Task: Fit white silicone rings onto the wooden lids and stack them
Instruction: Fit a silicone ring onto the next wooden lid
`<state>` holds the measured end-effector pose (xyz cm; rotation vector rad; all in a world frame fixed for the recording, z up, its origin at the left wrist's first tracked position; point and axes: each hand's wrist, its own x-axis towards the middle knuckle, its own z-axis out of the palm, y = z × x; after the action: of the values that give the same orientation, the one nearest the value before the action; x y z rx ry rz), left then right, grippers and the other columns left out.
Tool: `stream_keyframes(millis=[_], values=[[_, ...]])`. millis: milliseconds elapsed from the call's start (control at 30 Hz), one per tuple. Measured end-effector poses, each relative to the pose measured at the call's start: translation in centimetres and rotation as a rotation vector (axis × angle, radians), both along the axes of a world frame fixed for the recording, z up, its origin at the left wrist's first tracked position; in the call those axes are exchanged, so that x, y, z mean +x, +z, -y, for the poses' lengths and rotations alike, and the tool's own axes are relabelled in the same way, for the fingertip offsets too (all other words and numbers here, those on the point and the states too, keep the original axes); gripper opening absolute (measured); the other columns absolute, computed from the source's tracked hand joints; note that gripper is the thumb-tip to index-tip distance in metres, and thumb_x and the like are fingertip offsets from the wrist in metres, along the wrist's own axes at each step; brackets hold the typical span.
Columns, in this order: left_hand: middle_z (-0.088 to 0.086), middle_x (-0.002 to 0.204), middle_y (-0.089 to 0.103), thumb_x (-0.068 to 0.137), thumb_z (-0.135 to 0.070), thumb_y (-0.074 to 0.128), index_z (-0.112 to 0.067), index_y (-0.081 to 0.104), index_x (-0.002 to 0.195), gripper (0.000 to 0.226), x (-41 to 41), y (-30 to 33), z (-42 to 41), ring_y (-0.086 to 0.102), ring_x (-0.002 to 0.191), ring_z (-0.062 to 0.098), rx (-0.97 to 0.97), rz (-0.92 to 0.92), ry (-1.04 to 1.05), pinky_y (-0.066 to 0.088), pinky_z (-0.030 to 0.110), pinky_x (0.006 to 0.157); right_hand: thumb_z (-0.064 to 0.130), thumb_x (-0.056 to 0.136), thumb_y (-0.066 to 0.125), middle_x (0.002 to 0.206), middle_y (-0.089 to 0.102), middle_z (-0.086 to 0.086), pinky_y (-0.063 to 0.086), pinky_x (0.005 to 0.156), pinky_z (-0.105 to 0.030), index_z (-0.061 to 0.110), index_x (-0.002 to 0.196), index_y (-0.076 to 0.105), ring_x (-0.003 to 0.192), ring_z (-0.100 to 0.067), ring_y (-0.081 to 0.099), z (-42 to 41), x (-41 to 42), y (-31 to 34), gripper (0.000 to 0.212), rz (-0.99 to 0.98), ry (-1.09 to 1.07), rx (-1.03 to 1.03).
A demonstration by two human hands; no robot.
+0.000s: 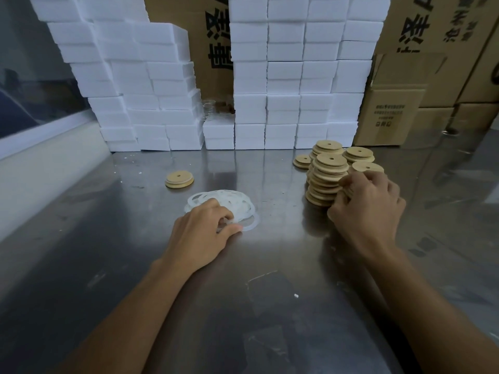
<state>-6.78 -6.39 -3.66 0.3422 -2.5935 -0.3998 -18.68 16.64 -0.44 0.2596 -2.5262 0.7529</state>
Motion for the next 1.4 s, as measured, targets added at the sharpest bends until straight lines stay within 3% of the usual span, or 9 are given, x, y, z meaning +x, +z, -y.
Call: stream_keyframes(millis=[167,333,433,567,700,833,1067,1300,1400], values=[[-0.007,0.103,0.064,0.091,-0.034,0.067,-0.025,0.075,0.099,0.015,0.0,0.2,-0.1,0.057,0.094,0.016,0.052,-0.005,-0.004,0.041,0.03,0.074,0.013,0.093,0.056,0.127,0.057,-0.013,0.036,0.093,-0.044,0.015,0.123,0.062,0.114,-0.038,0.048,0.2,-0.1,0.2,0.031,-0.206,0.112,-0.142],[-0.005,0.102,0.062,0.096,-0.021,0.058,-0.02,0.073,0.09,0.016,0.1,0.2,-0.1,0.058,0.093,0.02,0.029,-0.021,-0.014,0.048,0.037,0.076,0.006,0.094,0.058,0.101,0.06,0.006,0.034,0.074,-0.004,0.008,0.126,0.056,0.086,0.002,0.047,1.7,1.1,0.2,0.032,-0.303,0.42,-0.44],[-0.004,0.101,0.056,0.096,-0.017,0.054,-0.015,0.063,0.089,0.012,0.1,0.3,-0.3,0.054,0.088,0.02,0.032,-0.083,0.013,0.045,0.037,0.072,0.012,0.095,0.061,0.088,0.062,0.009,0.041,0.066,-0.005,0.015,0.115,0.058,0.074,-0.003,0.057,2.5,1.8,0.0,0.02,-0.264,0.528,-0.523],[-0.004,0.084,0.056,0.097,-0.01,0.05,-0.014,0.053,0.086,0.012,0.2,0.8,-0.6,0.052,0.073,0.023,0.044,-0.25,0.014,0.039,0.036,0.061,0.01,0.096,0.061,0.083,0.064,0.005,0.054,0.05,-0.024,0.024,0.106,0.058,0.057,-0.02,0.071,3.3,2.6,0.0,0.017,0.13,0.674,-0.827],[-0.01,0.071,0.056,0.095,0.002,0.051,-0.016,0.054,0.081,0.023,0.5,2.0,-1.8,0.055,0.069,0.013,0.264,-0.471,-0.068,0.042,0.02,0.063,-0.006,0.084,0.067,0.089,0.077,-0.005,0.059,0.073,-0.024,0.01,0.102,0.071,0.088,-0.023,0.074,4.1,3.0,-0.8,0.025,0.659,0.64,-1.1],[-0.008,0.062,0.058,0.097,-0.003,0.052,-0.019,0.056,0.077,0.026,0.3,3.0,-3.1,0.052,0.053,0.005,0.657,-0.513,-0.132,0.044,0.017,0.055,0.015,0.086,0.068,0.102,0.074,-0.011,0.056,0.081,-0.031,0.004,0.099,0.073,0.1,-0.026,0.07,5.0,3.3,-1.3,0.018,0.837,0.609,-1.274],[-0.001,0.07,0.063,0.1,-0.012,0.051,-0.016,0.061,0.082,0.021,0.5,2.9,-4.3,0.047,0.042,0.01,1.053,-0.377,-0.216,0.037,0.017,0.039,-0.004,0.09,0.058,0.099,0.075,-0.015,0.056,0.091,-0.034,0.001,0.102,0.074,0.098,-0.024,0.071,5.2,4.5,-1.4,0.021,0.88,0.651,-1.057],[0.002,0.055,0.057,0.1,-0.02,0.053,-0.014,0.06,0.09,0.014,-0.1,1.8,-4.8,0.051,0.041,0.012,0.915,-0.305,-0.12,0.04,0.02,0.039,0.055,0.088,0.06,0.09,0.077,-0.01,0.057,0.085,-0.04,0.009,0.091,0.078,0.091,-0.023,0.073,6.0,5.1,-1.8,0.05,0.809,0.747,-0.954],[-0.005,0.064,0.059,0.097,-0.02,0.057,-0.02,0.06,0.083,0.015,-0.5,1.3,-4.8,0.053,0.054,0.01,0.828,-0.315,-0.062,0.042,0.023,0.05,0.033,0.095,0.063,0.07,0.072,0.008,0.05,0.066,-0.021,0.016,0.075,0.075,0.068,-0.001,0.065,6.2,5.5,-2.5,0.028,0.522,0.753,-0.801]])
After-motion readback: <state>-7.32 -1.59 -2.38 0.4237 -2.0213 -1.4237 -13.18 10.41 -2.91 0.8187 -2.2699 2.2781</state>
